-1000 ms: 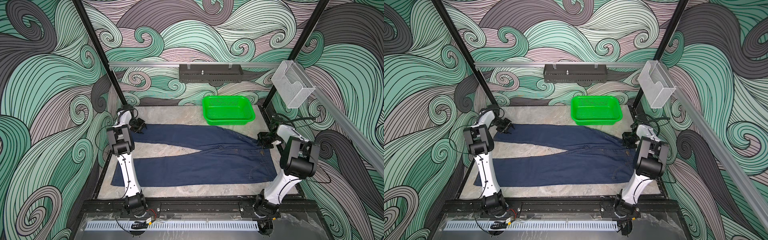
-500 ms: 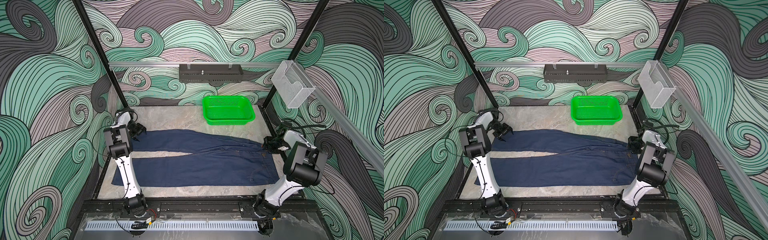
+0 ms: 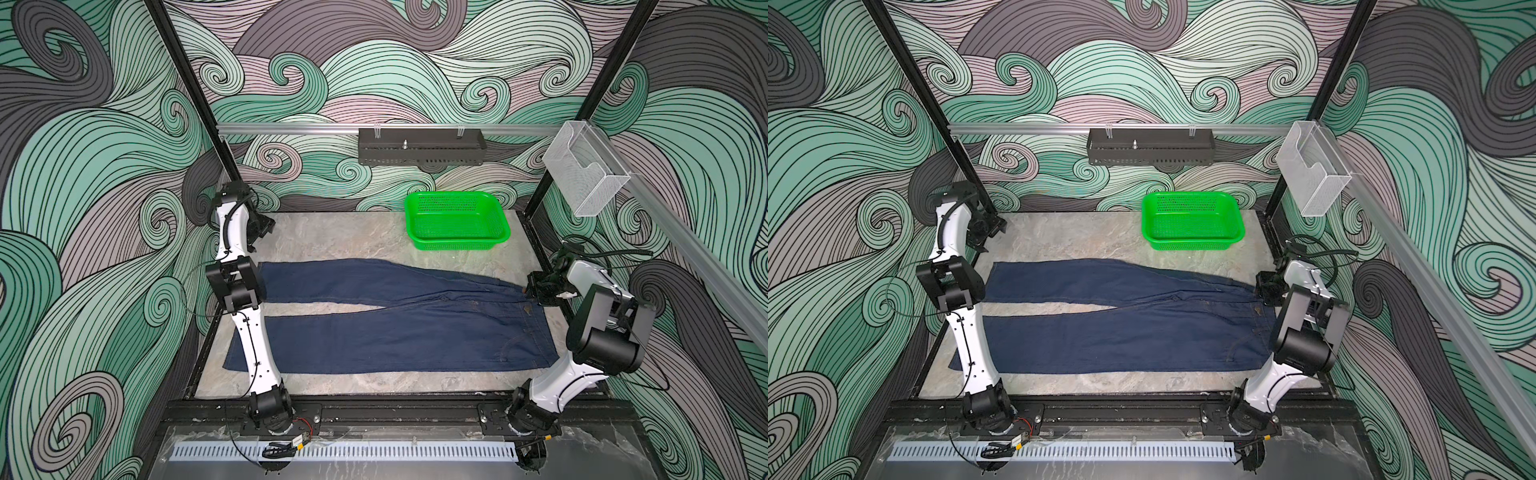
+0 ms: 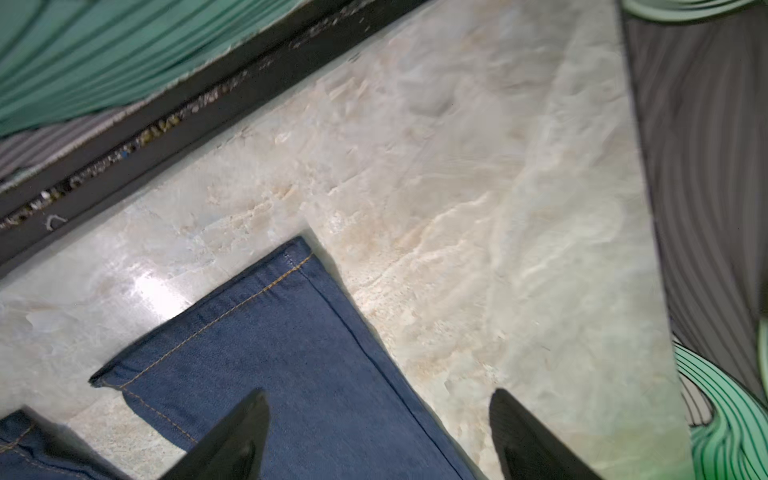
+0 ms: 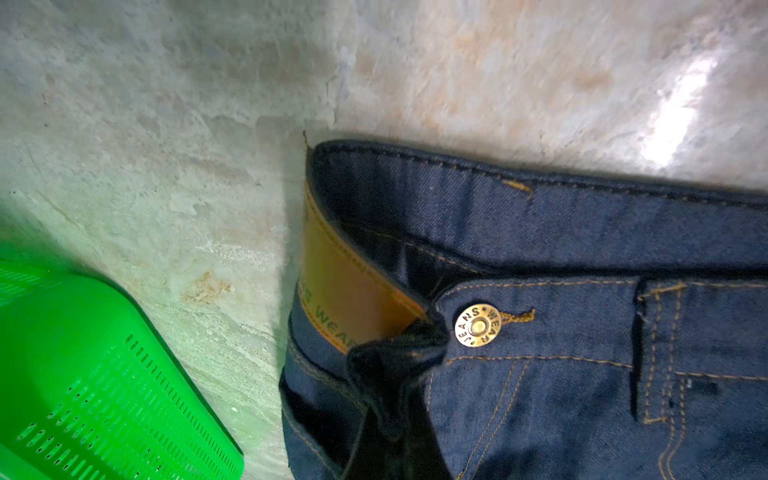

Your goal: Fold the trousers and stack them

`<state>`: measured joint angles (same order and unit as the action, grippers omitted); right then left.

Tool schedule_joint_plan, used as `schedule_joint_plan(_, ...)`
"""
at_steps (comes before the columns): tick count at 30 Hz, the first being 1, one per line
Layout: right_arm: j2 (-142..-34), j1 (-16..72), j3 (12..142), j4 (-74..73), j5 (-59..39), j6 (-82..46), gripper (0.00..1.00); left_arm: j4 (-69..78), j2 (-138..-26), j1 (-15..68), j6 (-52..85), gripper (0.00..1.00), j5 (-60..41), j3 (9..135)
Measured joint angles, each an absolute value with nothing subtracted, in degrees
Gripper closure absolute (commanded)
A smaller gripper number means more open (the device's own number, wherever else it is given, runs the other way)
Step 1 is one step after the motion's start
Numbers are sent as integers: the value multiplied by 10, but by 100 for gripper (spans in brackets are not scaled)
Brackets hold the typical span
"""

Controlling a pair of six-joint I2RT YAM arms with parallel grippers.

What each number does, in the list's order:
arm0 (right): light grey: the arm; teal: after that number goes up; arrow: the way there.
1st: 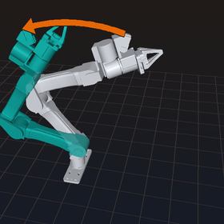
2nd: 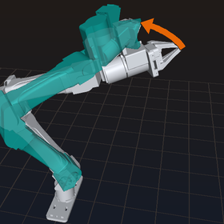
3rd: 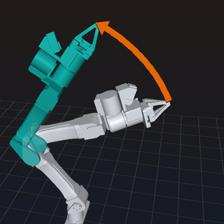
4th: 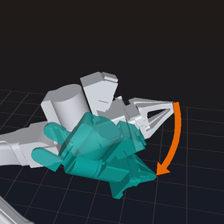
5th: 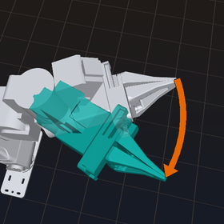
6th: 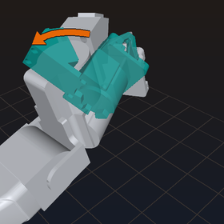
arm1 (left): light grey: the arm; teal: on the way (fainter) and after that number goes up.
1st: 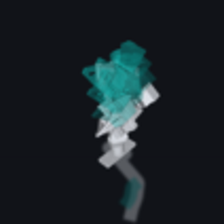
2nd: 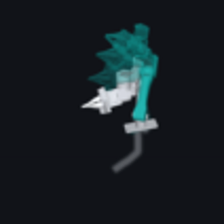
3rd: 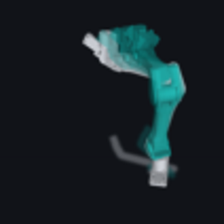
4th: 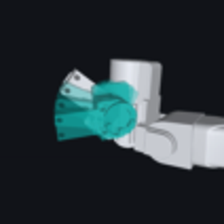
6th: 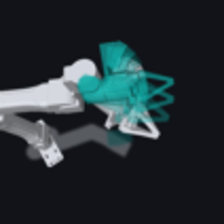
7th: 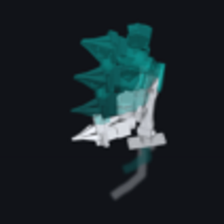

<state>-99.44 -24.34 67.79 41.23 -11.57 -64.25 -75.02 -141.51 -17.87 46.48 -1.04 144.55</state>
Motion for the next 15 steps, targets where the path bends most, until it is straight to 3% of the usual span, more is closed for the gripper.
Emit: schedule_joint_plan(15,-994,-236,673,393,-118,-628,100,-732,-1481,-202,559,18,3,1442)
